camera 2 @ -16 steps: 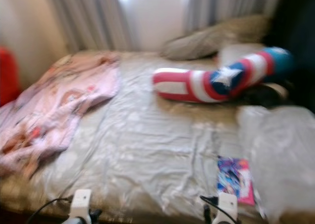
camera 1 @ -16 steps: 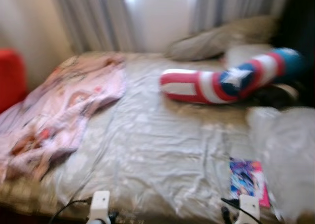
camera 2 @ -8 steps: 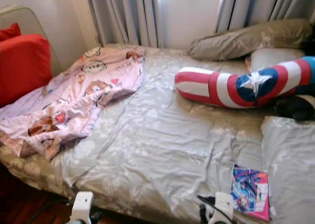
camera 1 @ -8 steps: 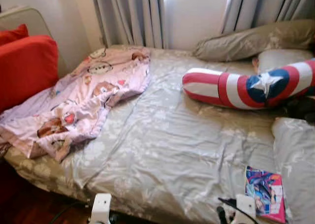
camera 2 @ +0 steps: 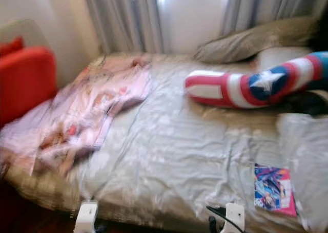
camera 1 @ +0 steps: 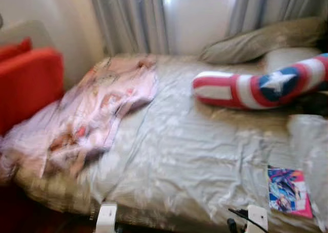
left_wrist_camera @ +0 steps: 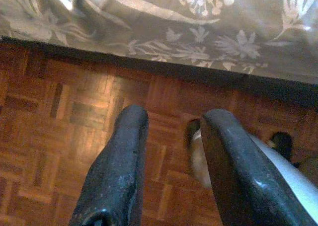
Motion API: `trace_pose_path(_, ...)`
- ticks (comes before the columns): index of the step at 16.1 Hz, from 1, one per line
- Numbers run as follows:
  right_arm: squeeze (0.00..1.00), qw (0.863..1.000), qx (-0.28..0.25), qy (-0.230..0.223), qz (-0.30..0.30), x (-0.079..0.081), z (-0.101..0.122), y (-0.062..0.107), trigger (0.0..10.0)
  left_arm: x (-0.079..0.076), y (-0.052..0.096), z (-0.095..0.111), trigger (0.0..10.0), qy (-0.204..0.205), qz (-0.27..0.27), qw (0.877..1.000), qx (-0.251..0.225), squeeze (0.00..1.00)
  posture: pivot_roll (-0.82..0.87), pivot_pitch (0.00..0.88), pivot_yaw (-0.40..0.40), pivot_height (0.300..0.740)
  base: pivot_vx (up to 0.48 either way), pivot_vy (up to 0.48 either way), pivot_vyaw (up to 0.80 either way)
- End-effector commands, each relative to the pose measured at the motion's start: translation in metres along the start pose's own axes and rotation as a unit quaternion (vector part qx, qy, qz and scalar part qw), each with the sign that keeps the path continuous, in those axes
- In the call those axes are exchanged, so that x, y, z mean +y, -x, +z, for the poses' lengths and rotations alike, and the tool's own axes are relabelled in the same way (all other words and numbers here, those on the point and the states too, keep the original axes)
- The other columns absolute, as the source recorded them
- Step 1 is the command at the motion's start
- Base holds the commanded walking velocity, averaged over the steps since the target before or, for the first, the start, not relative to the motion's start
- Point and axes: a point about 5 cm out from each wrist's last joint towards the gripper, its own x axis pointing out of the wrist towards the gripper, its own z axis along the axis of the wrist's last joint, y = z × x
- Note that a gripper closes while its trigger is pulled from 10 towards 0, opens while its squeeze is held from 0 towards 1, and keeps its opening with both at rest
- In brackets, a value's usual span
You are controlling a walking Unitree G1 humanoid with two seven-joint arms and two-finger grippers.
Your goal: Clean up the room
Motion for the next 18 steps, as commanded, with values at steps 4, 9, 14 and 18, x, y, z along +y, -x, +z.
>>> trace_pose_path(4,0.00,1.000,-0.006,0.002,0.013,0.0102,0.0028,-0.0013,10.0,0.0088,0.0003,0.0037,10.0,-0.008,0.011,1.000,-0.001,0.00,-0.01,0.000,0.057,0.740,0.000,0.355,0.38)
trace_pose_path(9,0.00,1.000,-0.004,-0.004,0.014,0.0114,0.0026,-0.0014,10.0,0.0108,0.0008,0.0020,10.0,-0.006,0.013,1.000,0.001,0.00,-0.01,0.000,0.057,0.740,0.000,0.355,0.00)
trace_pose_path(14,0.00,1.000,-0.008,-0.001,0.019,0.0147,0.0064,-0.0025,10.0,0.0102,0.0008,0.0020,10.0,-0.005,0.012,1.000,0.001,0.00,-0.02,0.000,0.055,0.740,0.000,0.355,0.00)
trace_pose_path(18,0.00,1.000,-0.005,-0.001,0.018,0.0134,0.0043,-0.0020,10.0,0.0091,0.0008,0.0009,10.0,-0.004,0.011,1.000,0.002,0.00,-0.02,0.000,0.054,0.740,0.000,0.357,0.00)
